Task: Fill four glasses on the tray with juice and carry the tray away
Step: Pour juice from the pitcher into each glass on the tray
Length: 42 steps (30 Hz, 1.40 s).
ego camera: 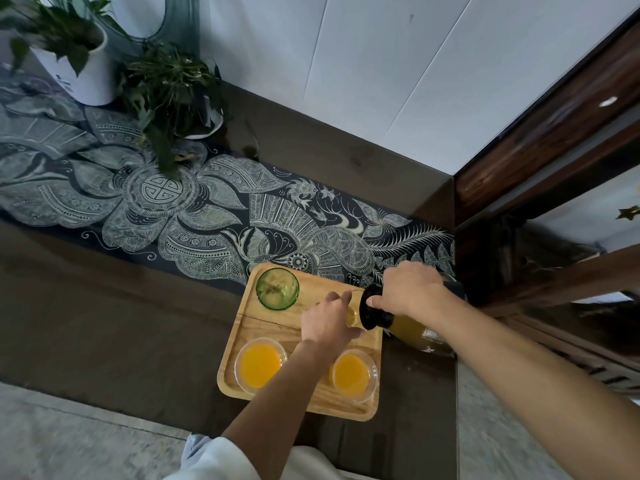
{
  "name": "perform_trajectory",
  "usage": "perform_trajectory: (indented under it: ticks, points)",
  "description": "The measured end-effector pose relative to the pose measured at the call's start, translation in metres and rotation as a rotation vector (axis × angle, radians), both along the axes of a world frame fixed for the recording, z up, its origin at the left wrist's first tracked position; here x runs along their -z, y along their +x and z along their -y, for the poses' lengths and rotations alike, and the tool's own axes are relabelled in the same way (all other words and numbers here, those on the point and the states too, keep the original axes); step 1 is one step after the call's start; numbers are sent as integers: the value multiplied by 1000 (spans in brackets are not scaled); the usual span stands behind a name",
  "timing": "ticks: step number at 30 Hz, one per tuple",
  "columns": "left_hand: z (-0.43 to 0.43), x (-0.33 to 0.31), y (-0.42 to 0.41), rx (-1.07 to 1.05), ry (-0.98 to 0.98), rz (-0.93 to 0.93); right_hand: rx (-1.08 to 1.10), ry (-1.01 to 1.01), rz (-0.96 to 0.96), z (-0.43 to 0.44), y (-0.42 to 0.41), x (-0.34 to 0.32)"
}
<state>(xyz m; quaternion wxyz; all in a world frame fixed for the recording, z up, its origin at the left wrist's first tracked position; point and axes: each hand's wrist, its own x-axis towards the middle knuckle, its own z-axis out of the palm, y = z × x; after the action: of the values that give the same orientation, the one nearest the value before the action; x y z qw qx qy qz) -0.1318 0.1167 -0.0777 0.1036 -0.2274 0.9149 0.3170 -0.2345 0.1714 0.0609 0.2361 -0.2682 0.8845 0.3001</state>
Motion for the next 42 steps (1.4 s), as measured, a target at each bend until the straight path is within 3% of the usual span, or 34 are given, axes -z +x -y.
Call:
perform_trajectory:
  ticks: [42]
  points:
    - [1,0,1,3,13,0,-39,52,-49,5,6,-20]
